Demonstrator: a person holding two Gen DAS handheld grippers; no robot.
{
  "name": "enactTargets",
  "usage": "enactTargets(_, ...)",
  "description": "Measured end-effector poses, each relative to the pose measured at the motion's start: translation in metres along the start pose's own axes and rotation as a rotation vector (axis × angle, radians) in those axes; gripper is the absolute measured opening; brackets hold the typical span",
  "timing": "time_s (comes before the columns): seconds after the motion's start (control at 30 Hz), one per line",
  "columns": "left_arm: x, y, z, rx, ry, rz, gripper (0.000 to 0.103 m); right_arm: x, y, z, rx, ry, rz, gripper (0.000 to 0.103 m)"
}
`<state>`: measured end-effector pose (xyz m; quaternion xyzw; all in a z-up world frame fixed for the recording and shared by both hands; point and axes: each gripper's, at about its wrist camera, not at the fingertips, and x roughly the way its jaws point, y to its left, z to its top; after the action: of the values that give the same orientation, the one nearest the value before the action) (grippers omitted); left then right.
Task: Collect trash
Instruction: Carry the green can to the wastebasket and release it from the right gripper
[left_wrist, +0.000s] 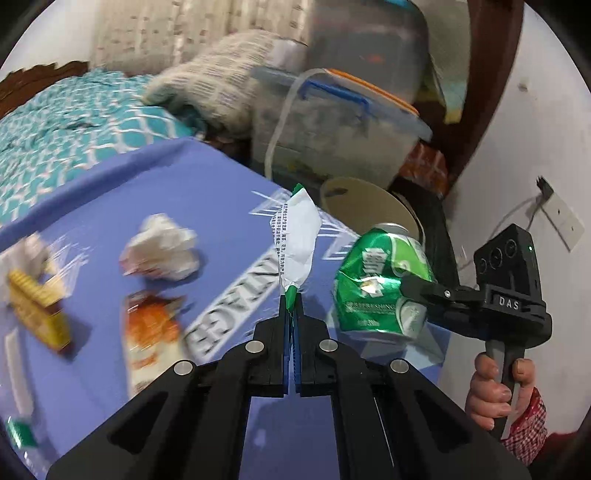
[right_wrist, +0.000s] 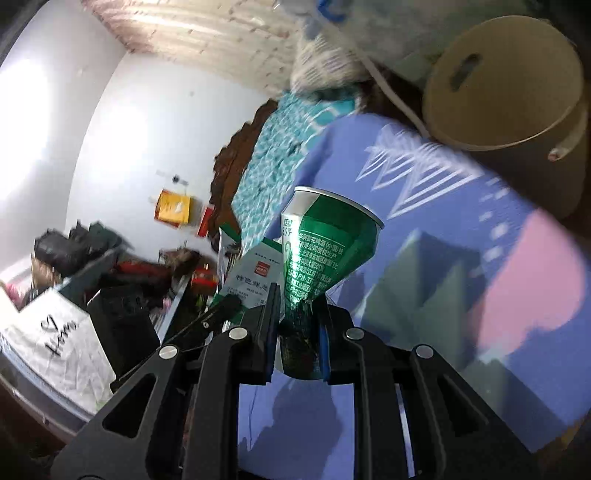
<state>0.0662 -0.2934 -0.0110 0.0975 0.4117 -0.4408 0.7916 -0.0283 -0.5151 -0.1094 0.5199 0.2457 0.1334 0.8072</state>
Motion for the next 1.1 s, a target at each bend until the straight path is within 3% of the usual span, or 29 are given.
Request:
enactTargets(0.17, 0.044, -0.032, 0.04, 0.073, 0.031, -0.057, 0.001, -0.036, -0.021, 0.036, 0.017, -0.129, -0.038, 0.02)
enactTargets(0.3, 0.087, -0.063, 0.076, 0.13, 0.054, -0.095, 0.001, -0.057, -0.043, 0.076, 0.038, -0.215, -0.125, 0.02)
enactTargets(0.53, 0.166, -0.101, 0.114, 0.178, 0.127, -0.098, 0.002, -0.051, -0.072, 0.122, 0.015, -0.23, -0.305, 0.023)
enactTargets(0.57, 0.175, -0.103, 0.117, 0.179, 0.133, -0.091, 0.007, -0.048, -0.075, 0.126, 0.019, -0.233, -0.322, 0.026)
enactTargets(0.6, 0.184, -0.105, 0.118, 0.178, 0.147, -0.082, 0.031, -0.045, -0.077, 0.127, 0.025, -0.234, -0.331, 0.03)
enactTargets(0.63, 0.189, -0.106, 0.119, 0.175, 0.158, -0.066, 0.052, -0.044, -0.081, 0.128, 0.038, -0.236, -0.33, 0.05)
enactTargets(0.67, 0.194, -0.105, 0.121, 0.167, 0.155, -0.033, 0.08, -0.044, -0.083, 0.129, 0.054, -0.244, -0.327, 0.076)
enactTargets(0.77, 0.185, -0.102, 0.122, 0.157, 0.105, -0.025, 0.077, -0.058, -0.082, 0.128, 0.041, -0.326, -0.345, 0.078)
enactTargets(0.87, 0.163, -0.091, 0.121, 0.126, 0.07, -0.042, 0.077, -0.06, -0.073, 0.126, 0.004, -0.342, -0.368, 0.075)
enactTargets(1.1, 0.062, -0.048, 0.09, 0.092, -0.086, -0.024, 0.078, -0.04, -0.027, 0.09, -0.108, -0.327, -0.348, 0.073)
